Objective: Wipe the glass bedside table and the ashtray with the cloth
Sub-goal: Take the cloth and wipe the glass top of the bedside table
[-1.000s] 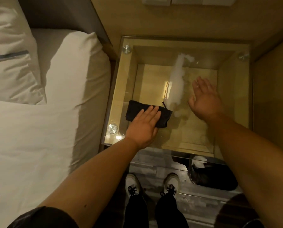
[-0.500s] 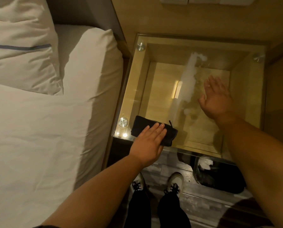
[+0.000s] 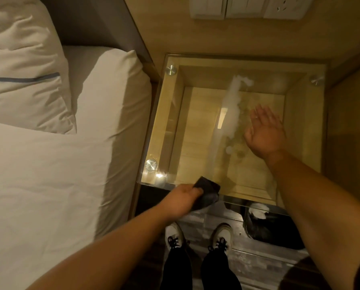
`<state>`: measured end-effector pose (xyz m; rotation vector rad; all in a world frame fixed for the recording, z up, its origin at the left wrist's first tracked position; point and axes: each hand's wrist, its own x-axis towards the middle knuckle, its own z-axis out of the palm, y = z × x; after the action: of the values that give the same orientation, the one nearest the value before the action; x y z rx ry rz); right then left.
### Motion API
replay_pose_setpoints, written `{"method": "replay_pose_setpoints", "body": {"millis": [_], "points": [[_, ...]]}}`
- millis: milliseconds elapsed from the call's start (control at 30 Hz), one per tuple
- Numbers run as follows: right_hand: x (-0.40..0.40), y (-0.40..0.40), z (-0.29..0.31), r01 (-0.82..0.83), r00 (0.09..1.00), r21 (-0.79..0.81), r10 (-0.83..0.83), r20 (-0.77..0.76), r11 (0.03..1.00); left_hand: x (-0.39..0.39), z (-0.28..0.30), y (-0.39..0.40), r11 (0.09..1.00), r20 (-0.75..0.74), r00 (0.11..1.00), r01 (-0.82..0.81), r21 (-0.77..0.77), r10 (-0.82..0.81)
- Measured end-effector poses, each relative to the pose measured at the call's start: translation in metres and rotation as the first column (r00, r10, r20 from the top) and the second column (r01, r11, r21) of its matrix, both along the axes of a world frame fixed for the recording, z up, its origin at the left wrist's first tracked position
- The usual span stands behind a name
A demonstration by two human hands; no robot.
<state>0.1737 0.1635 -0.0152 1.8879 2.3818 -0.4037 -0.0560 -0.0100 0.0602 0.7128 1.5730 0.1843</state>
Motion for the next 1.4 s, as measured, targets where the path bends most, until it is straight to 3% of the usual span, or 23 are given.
{"method": "replay_pose_setpoints", "body": {"millis": [33, 67, 133, 200, 333, 500, 600, 667, 767, 833, 1100, 1400], "points": [[0.000, 0.000, 0.001, 0.003, 1.000, -0.003, -0.003, 0.001, 1.000, -0.002, 0.002, 0.009, 0.964, 0.136, 0.968, -0.185, -0.193, 0.213], [0.000, 0.000, 0.001, 0.007, 1.000, -0.006, -0.007, -0.001, 1.000, -0.005, 0.002, 0.018, 0.912, 0.205, 0.913, -0.288, -0.292, 0.354], [0.000, 0.000, 0.000, 0.012, 1.000, 0.000, -0.012, 0.000, 1.000, -0.006, 0.002, 0.043, 0.853, 0.287, 0.814, -0.421, -0.308, 0.505], [0.000, 0.001, -0.001, 0.008, 1.000, 0.000, -0.008, 0.012, 1.000, -0.007, 0.006, 0.081, 0.846, 0.317, 0.785, -0.484, -0.221, 0.532], [0.001, 0.003, -0.004, 0.000, 1.000, -0.009, 0.000, 0.024, 1.000, 0.001, 0.009, 0.187, 0.879, 0.226, 0.879, -0.456, 0.136, 0.421], [0.003, 0.005, -0.010, 0.000, 0.999, 0.010, -0.001, 0.041, 1.000, 0.021, 0.020, 0.311, 0.853, 0.085, 0.965, -0.258, 0.453, 0.247], [0.003, 0.007, -0.012, -0.001, 0.999, 0.035, 0.000, 0.033, 0.999, 0.040, 0.018, 0.354, 0.724, -0.267, 0.964, 0.171, 0.669, 0.018], [0.004, 0.008, -0.013, -0.002, 1.000, 0.054, 0.001, 0.010, 0.999, 0.054, 0.000, 0.367, 0.552, -0.571, 0.804, 0.555, 0.622, -0.165], [0.004, 0.008, -0.014, -0.001, 1.000, 0.075, 0.002, -0.014, 0.997, 0.069, -0.044, 0.370, 0.312, -0.736, 0.470, 0.881, 0.355, -0.488], [0.004, 0.010, -0.016, -0.005, 1.000, 0.092, 0.007, -0.014, 0.996, 0.073, -0.069, 0.366, 0.243, -0.775, 0.392, 0.919, 0.310, -0.496], [0.004, 0.010, -0.015, -0.006, 0.999, 0.071, 0.008, -0.033, 0.997, 0.066, -0.076, 0.349, 0.213, -0.799, 0.384, 0.923, 0.320, -0.462], [0.007, 0.008, -0.016, -0.017, 0.996, 0.113, 0.027, -0.090, 0.993, 0.041, -0.072, 0.244, 0.252, -0.768, 0.451, 0.892, 0.375, -0.455]]}}
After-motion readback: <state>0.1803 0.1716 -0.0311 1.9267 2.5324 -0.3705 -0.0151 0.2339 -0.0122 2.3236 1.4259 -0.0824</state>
